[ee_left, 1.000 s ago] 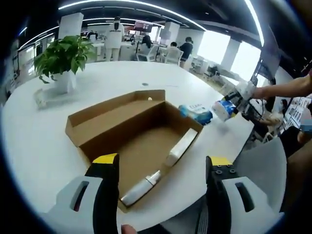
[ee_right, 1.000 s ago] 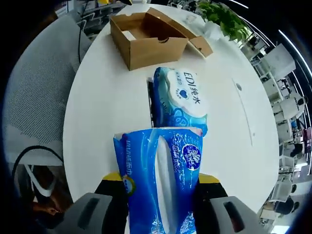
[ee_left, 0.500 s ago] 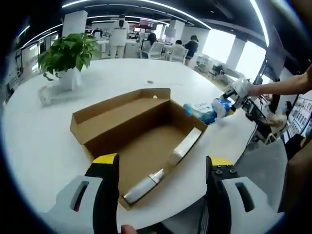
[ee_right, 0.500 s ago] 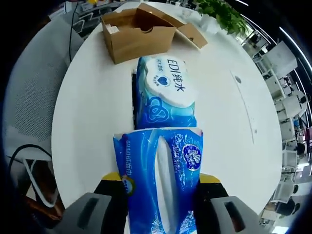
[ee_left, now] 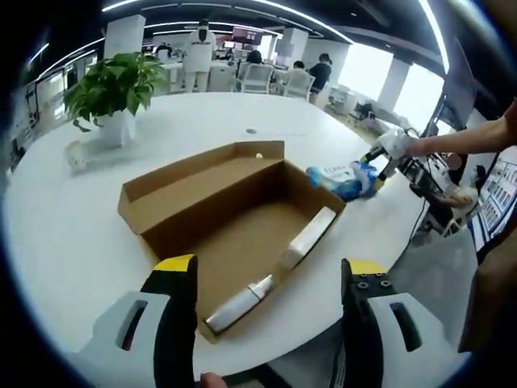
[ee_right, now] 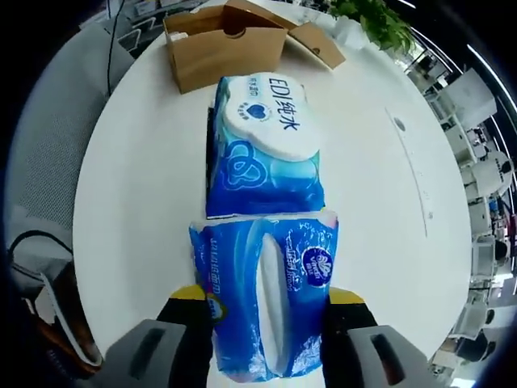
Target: Operate the shoe box by opening the lid, removing the specified soft item, and placing it in the target area until the item is outside and the box remains undamaged.
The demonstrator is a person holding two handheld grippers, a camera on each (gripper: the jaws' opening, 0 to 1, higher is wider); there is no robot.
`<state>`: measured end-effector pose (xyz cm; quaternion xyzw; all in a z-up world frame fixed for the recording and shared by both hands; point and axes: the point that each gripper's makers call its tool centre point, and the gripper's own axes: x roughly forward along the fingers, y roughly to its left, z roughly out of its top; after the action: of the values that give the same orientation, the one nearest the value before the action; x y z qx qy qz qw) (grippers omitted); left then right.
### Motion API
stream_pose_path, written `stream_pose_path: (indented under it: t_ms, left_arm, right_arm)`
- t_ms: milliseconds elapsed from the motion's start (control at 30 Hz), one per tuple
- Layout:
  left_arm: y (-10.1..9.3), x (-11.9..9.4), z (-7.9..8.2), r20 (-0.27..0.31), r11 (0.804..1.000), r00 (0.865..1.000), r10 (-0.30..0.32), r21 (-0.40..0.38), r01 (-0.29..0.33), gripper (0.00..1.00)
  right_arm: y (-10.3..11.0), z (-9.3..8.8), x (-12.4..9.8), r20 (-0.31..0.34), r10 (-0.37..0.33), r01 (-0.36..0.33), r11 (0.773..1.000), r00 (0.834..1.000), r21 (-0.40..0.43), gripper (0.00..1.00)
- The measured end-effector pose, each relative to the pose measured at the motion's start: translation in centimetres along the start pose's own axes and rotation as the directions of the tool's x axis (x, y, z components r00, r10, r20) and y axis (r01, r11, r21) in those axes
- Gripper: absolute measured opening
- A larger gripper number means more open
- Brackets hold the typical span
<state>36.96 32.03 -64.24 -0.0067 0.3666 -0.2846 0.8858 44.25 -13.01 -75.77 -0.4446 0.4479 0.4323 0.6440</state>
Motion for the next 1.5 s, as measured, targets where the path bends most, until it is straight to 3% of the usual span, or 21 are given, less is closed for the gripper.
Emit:
stream_pose_path:
  t_ms: [267,633,767,933,1233,1300,1400,1500]
  left_arm:
    - [-0.1,-0.1,-0.3,-0.008,1.000,1.000,0.004,0.003,-0.004,0.72]
    - [-0.1,-0.3,-0.1,0.005,1.000,1.000,0.002,0.004,-0.002,0.72]
    - [-0.1,-0.3,0.0,0.015,1.000,1.000,-0.001,0.003,0.001,0.72]
    - [-1.0,-0.2,0.1,0.035,1.000,0.999,-0.022,0.009,0.021,0.72]
    - [-1.7,-0.2,0.2,0.065,0.999,0.997,-0.050,0.016,0.049,0.72]
    - [-1.9,-0.2,0.3,0.071,0.998,0.996,-0.055,0.016,0.054,0.72]
    - [-2.0,-0.2,0.4,0.079,0.998,0.995,-0.063,0.020,0.062,0.72]
    - [-2.2,-0.2,0.7,0.089,0.997,0.994,-0.070,0.022,0.068,0.72]
  right_arm:
    - [-0.4,-0.1,0.1,0.008,0.003,-0.003,1.000,1.000,0.008,0.48]
    - [-0.3,0.3,-0.5,-0.003,-0.002,0.002,0.999,1.000,-0.042,0.48]
    - [-0.3,0.6,-1.8,0.005,-0.019,0.019,1.000,1.000,-0.019,0.47]
    - [-0.2,1.1,-3.1,0.043,-0.047,0.043,0.996,0.998,0.082,0.49]
    - [0.8,2.9,-5.5,0.148,-0.098,0.052,0.955,0.984,0.291,0.49]
    - [1.0,3.8,-6.0,0.187,-0.112,0.042,0.939,0.976,0.342,0.50]
    - [1.2,5.7,-6.8,0.275,-0.149,0.014,0.899,0.950,0.438,0.50]
    - [1.5,6.8,-7.2,0.311,-0.163,-0.009,0.875,0.936,0.485,0.50]
